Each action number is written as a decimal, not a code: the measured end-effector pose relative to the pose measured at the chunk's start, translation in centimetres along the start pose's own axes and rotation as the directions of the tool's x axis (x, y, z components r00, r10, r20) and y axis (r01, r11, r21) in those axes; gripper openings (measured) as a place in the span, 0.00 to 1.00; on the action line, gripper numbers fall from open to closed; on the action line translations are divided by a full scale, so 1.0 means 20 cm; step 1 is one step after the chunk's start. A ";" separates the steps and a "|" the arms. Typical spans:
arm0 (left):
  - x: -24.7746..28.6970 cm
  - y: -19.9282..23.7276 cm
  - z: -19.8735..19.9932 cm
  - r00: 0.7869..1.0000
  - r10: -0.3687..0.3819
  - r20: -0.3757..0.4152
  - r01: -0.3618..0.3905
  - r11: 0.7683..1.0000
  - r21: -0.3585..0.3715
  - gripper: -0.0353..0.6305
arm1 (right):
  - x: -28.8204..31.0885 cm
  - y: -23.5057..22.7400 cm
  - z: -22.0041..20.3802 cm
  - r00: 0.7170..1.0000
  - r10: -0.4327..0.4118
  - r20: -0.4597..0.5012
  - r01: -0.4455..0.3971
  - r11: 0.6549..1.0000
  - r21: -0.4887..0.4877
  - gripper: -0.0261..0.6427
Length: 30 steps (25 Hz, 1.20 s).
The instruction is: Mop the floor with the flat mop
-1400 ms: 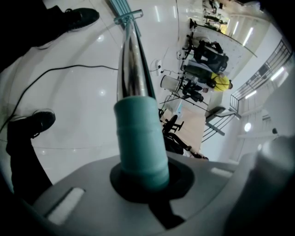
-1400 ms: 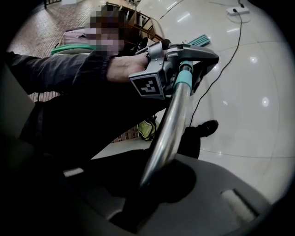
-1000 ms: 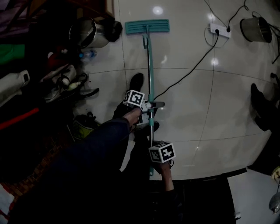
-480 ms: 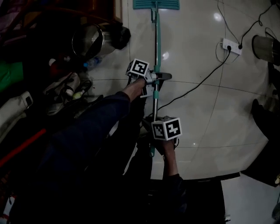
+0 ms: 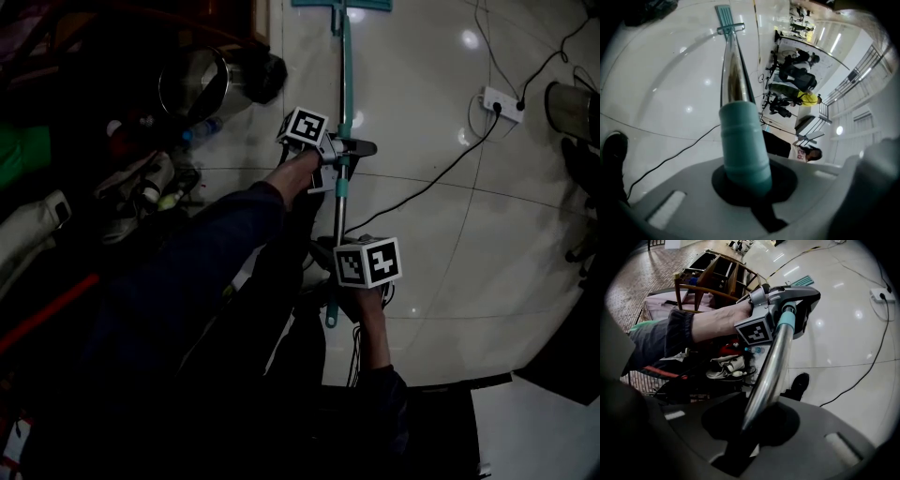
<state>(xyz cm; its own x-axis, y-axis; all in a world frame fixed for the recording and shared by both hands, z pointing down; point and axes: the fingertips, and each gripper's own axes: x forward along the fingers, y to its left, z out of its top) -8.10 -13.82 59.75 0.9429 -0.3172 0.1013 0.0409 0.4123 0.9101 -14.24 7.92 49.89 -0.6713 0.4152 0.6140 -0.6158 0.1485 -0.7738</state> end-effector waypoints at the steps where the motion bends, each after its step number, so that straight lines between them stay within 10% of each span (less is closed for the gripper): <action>1: -0.01 0.00 -0.05 1.000 0.006 -0.009 -0.006 1.000 0.004 0.06 | 0.00 0.02 -0.04 1.000 0.010 0.003 -0.010 1.000 0.004 0.17; 30: 0.06 0.66 -2.90 0.994 0.105 0.002 -0.105 0.994 -0.008 0.06 | 0.02 0.22 -2.95 0.994 0.110 0.019 -0.110 0.993 -0.035 0.17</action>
<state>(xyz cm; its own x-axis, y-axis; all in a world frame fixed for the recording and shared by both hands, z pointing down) 12.74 40.85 48.49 0.9415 -0.2732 0.1973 -0.0560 0.4502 0.8911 7.12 61.72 37.52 -0.7430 0.4116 0.5277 -0.5237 0.1334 -0.8414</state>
